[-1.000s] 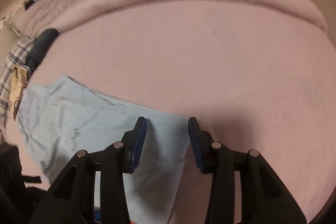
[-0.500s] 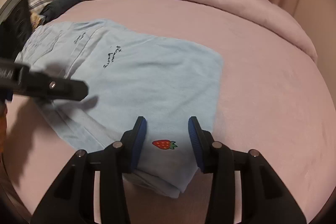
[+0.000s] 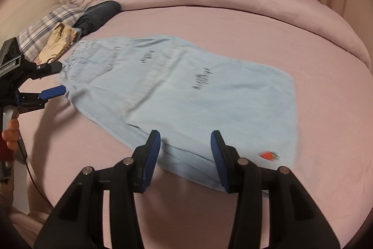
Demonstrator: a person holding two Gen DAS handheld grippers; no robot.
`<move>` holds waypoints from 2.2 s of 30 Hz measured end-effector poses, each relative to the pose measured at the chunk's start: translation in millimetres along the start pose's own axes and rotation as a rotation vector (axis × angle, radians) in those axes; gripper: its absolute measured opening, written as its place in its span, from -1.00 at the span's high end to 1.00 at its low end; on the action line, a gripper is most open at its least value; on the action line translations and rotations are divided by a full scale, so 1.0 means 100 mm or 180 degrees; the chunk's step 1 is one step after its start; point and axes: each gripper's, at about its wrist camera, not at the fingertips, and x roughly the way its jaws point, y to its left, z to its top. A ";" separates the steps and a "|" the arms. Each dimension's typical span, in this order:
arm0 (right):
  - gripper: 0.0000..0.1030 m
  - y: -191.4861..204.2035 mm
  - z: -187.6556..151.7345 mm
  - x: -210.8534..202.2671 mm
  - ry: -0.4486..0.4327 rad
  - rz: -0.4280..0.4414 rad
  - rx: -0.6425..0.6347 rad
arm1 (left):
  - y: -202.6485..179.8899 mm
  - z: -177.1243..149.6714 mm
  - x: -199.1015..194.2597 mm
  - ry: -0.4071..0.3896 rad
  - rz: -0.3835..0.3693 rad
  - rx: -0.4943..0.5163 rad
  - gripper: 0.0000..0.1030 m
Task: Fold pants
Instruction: 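Grasp the elastic waistband with the left tool, then lift the waistband with the left tool and fold it over the legs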
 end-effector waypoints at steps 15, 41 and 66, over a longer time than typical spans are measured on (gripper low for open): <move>0.13 0.92 0.25 0.32 0.0105 0.0464 -0.0487 | 0.60 0.41 0.13 -0.0153 -0.0038 -0.0886 -0.43; 0.16 0.77 0.53 0.49 0.0108 0.0170 -0.0193 | 0.60 0.62 0.22 -0.0061 0.0034 -0.0996 0.49; -0.06 -0.29 0.44 0.52 0.0084 0.1593 0.1640 | -1.26 -0.37 0.66 0.0301 0.0120 0.1769 0.65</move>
